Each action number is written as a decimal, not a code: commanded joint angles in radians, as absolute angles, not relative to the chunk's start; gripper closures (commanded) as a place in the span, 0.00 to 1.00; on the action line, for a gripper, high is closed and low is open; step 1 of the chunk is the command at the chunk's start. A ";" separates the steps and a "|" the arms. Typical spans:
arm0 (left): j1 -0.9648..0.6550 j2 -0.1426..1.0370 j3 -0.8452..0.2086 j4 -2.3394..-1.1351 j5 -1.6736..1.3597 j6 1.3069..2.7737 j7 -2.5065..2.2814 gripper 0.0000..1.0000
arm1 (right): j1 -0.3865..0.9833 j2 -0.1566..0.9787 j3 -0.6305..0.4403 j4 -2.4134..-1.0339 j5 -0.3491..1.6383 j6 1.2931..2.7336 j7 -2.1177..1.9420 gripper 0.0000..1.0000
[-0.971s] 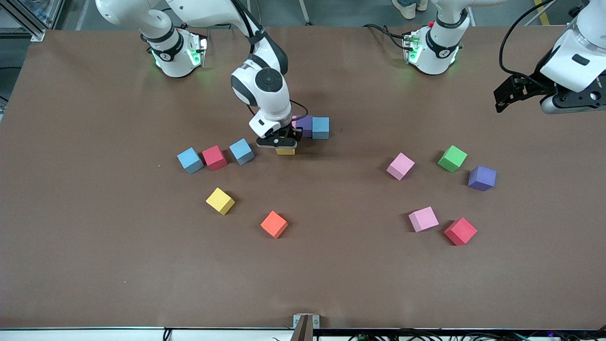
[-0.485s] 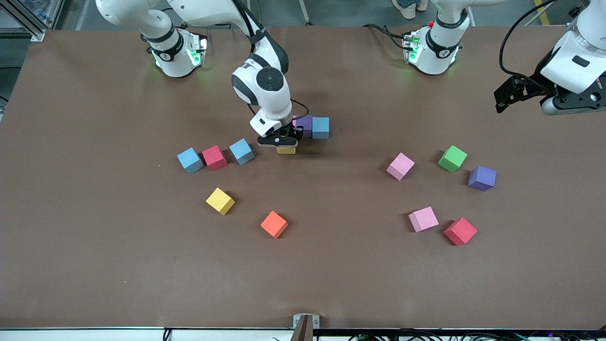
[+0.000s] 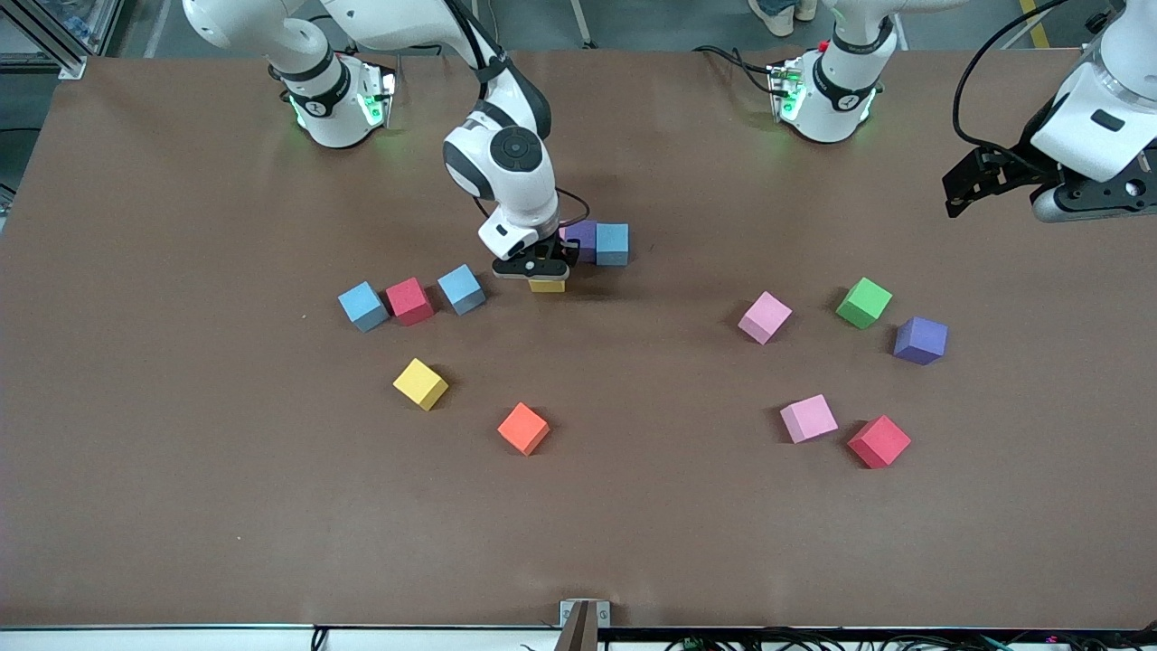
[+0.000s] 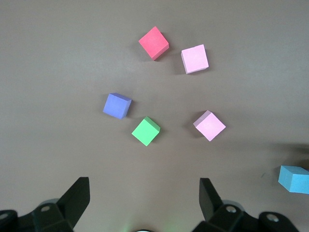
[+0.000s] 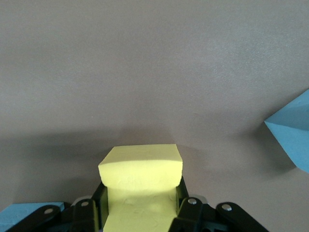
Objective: Arrange 11 blocks into digit 3
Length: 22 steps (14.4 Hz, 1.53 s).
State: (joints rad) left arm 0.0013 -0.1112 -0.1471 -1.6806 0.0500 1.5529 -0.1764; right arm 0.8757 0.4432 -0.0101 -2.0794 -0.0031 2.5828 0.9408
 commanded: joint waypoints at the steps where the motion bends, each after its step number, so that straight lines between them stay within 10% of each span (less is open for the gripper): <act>1: 0.008 -0.115 -0.150 -1.675 0.044 1.557 -0.176 0.00 | 0.890 0.434 -0.015 -2.102 0.009 2.605 0.960 1.00; 22: 0.005 -0.110 -0.152 -1.666 0.038 1.542 -0.181 0.00 | 0.888 0.433 -0.017 -2.103 0.008 2.566 0.971 1.00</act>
State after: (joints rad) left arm 0.0017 -0.1090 -0.1494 -1.6766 0.0500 1.5492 -0.1770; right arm 0.8762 0.4433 -0.0101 -2.0799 -0.0031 2.5791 0.9653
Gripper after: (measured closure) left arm 0.000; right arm 0.445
